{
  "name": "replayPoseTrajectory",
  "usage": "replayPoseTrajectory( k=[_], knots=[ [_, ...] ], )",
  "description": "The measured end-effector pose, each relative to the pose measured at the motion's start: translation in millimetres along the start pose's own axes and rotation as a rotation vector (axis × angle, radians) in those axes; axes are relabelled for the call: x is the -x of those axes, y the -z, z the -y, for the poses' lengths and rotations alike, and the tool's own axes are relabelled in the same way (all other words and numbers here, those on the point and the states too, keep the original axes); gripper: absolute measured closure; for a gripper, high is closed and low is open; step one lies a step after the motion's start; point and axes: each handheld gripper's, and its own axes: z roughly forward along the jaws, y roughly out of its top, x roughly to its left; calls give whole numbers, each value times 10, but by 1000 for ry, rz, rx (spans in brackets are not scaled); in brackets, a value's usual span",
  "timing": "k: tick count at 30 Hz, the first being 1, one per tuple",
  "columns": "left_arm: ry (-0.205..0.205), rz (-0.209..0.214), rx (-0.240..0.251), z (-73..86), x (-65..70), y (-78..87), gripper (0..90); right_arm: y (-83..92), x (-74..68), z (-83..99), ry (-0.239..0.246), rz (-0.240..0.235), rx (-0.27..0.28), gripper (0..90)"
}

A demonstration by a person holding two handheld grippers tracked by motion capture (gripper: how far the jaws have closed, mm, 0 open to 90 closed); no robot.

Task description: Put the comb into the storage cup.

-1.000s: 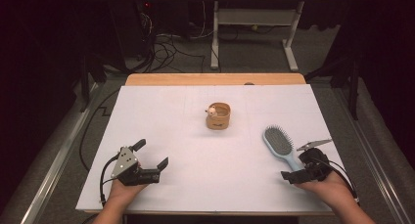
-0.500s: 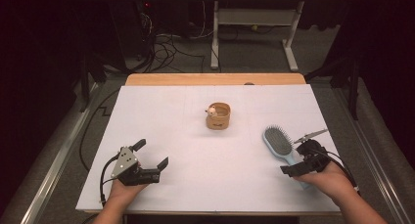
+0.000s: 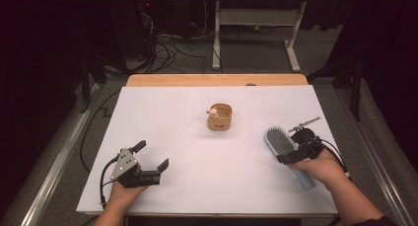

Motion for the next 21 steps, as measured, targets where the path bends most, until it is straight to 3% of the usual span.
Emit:
replayPoseTrajectory(
  k=[21],
  knots=[
    [1, 5, 1, 1, -2, -4, 1, -99, 43, -310, 6, 9, -2, 1]
  ],
)
